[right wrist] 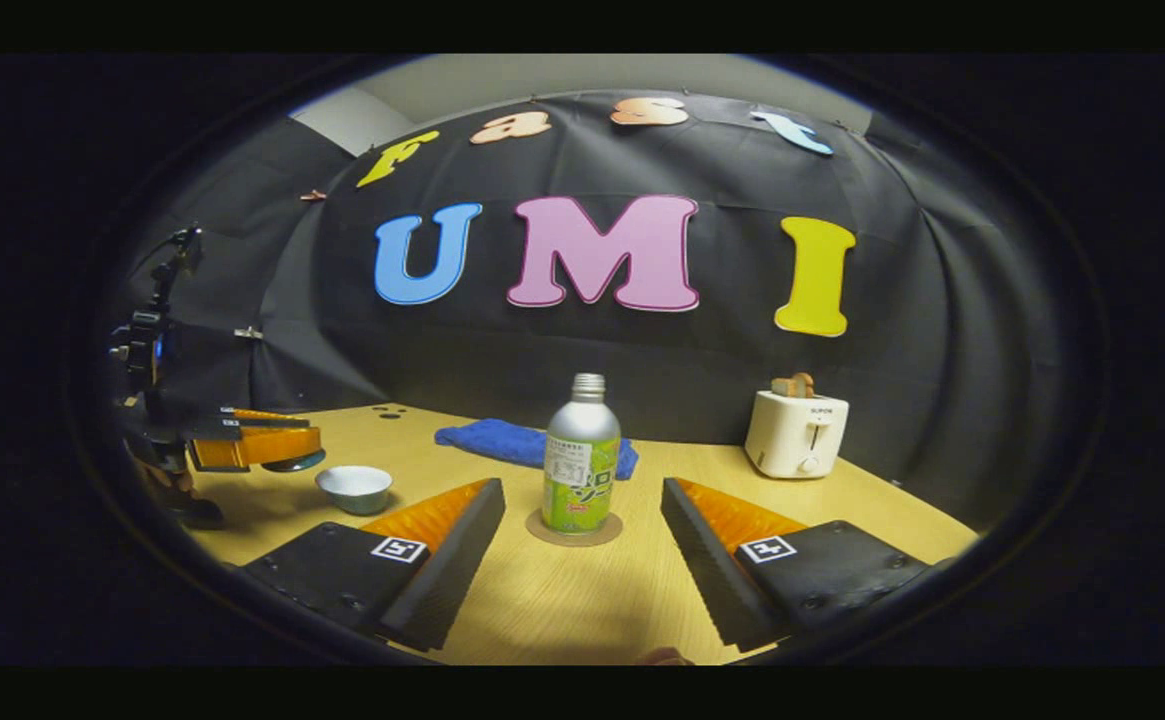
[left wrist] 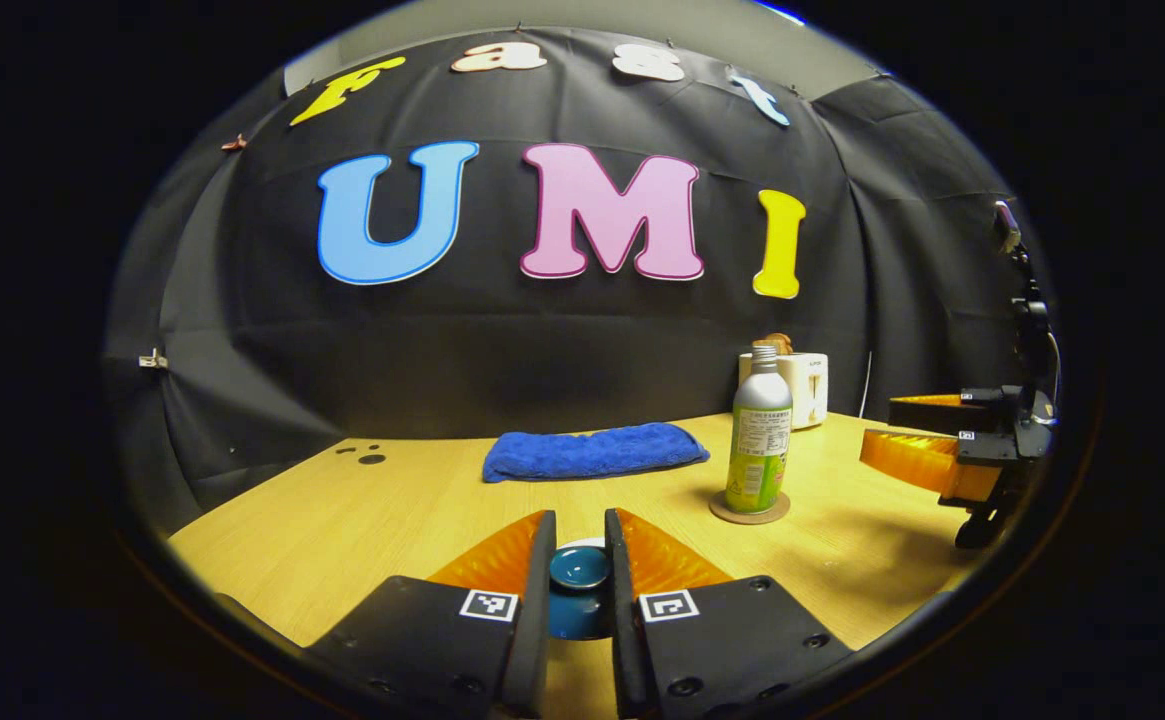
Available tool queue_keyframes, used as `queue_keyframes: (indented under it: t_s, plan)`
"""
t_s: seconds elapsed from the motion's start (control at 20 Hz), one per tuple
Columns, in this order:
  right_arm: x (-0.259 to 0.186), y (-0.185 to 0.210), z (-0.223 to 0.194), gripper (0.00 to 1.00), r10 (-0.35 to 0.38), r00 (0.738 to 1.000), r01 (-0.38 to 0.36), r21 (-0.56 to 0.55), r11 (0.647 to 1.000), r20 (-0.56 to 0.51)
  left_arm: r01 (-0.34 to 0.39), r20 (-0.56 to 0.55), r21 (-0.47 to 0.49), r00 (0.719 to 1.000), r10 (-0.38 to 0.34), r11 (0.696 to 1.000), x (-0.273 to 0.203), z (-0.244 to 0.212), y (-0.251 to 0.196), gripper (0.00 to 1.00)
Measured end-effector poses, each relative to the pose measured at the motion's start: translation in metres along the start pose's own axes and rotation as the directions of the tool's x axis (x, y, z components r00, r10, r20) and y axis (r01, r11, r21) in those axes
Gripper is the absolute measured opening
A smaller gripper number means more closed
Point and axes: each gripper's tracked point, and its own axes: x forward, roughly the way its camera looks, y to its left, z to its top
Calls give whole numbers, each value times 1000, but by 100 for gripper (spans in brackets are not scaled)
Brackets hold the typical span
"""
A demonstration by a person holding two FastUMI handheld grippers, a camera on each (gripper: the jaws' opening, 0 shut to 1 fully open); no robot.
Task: Open the teacup lid with one hand, grasp the water bottle and pour water into the teacup with the other hand; after pouring, place the water bottle on the coaster and then close the teacup lid.
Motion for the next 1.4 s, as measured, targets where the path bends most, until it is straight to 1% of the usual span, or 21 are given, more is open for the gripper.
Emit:
queue_keyframes:
  t_s: [0.15,0.2,0.35,0.4,0.55,0.75,0.85,1.2,1.4]
  plan:
    - [-1,3,-13,98,17,1000,-15,68,998,-21,3,-10,20,1000,-3,1000,18,-2,-1,30]
    - [0,1,-16,98,12,1000,-10,81,997,-28,5,-21,32,1000,-5,999,24,-4,-2,30]
    - [2,-7,-24,96,-2,999,6,95,995,-44,0,-51,52,999,2,999,40,-12,-3,31]
    - [3,-11,-26,99,-11,999,16,100,995,-46,4,-59,50,998,-1,999,42,-14,-6,31]
    - [4,-13,-21,99,-19,999,22,115,993,-26,2,-76,53,997,2,999,49,-19,-7,31]
    - [3,-12,-18,99,-27,1000,26,65,998,4,-19,-107,53,994,24,998,54,-31,-3,31]
    - [2,-7,-19,99,-13,1000,13,67,998,1,-22,-113,46,993,27,999,55,-33,-3,31]
    - [3,-9,-18,99,-16,1000,16,70,997,3,-6,-122,62,992,13,998,59,-34,-9,31]
    - [3,-8,-18,99,-16,1000,16,69,997,2,-9,-121,63,993,16,998,60,-34,-9,32]
